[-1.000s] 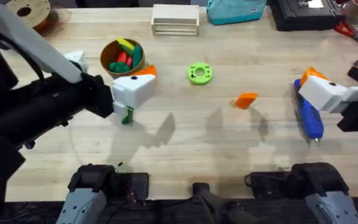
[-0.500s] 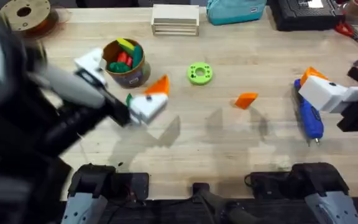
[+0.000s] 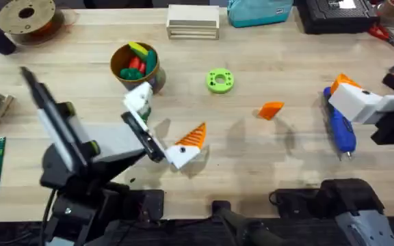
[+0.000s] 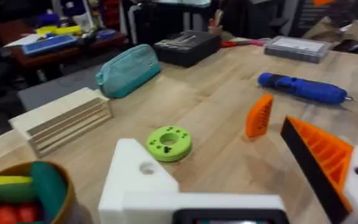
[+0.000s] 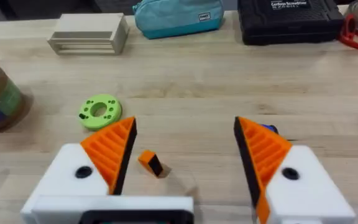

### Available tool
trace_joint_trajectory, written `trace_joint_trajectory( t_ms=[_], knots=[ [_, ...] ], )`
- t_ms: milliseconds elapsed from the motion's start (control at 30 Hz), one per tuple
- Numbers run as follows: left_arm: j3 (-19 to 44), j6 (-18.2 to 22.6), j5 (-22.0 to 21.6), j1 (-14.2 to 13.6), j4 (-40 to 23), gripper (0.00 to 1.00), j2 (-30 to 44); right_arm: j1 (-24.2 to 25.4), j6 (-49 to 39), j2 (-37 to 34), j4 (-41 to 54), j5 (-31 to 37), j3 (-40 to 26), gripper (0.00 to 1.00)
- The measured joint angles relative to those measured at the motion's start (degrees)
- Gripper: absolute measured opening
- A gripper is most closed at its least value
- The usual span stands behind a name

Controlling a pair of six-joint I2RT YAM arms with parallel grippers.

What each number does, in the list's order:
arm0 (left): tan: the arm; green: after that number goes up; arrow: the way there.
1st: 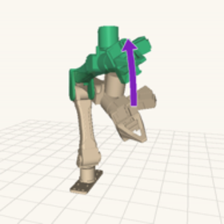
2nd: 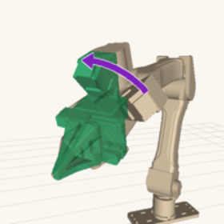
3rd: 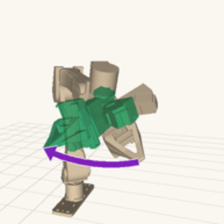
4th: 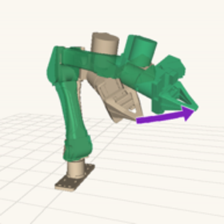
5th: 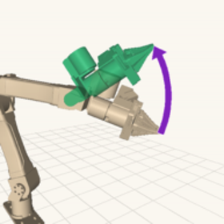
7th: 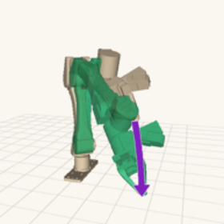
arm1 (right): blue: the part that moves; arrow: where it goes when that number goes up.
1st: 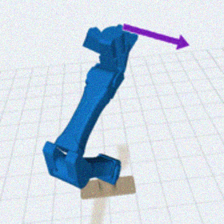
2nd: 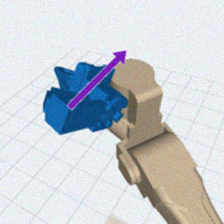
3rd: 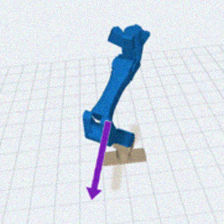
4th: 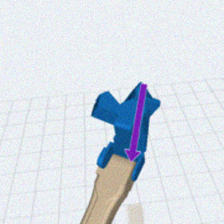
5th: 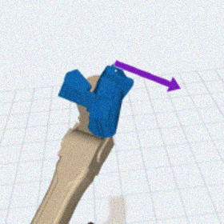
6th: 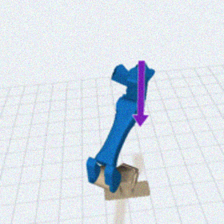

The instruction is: Pick up the gripper from the table and insert it into the empty holder that is missing its gripper. Then pick up a screw, insert it into the mounting hole, and use the screwdriver to tighten it. Finally, clean up the table by picking up the vegetable and placing it into the bucket.

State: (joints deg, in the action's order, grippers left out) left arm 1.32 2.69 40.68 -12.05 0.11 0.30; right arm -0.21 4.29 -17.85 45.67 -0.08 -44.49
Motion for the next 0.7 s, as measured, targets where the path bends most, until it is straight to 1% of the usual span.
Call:
trace_joint_trajectory(
  t_ms=[67,167,300,400,500,700],
  knots=[
    [-0.9,-0.1,0.5,-1.7,-0.6,0.987,0.0,0.0,0.0,0.0,0.0,0.0,0.0,0.924],
    [-1.0,-0.2,1.0,-4.8,-3.4,0.987,0.0,0.0,0.0,0.0,0.0,0.0,0.0,0.924],
    [-0.9,-0.4,1.8,-9.1,-3.7,0.987,0.0,0.0,0.0,0.0,0.0,0.0,0.0,0.923],
    [-0.9,-0.5,1.9,-11.4,-3.7,0.987,0.0,0.0,0.0,0.0,0.0,0.0,0.0,0.925],
    [-0.9,-0.6,2.0,-12.5,-3.7,0.987,0.0,0.0,0.0,0.0,0.0,0.0,0.0,0.925],
    [-0.9,-0.6,2.0,-12.6,-3.7,0.987,0.0,0.0,0.0,0.0,0.0,0.0,0.0,0.923]
  ],
)
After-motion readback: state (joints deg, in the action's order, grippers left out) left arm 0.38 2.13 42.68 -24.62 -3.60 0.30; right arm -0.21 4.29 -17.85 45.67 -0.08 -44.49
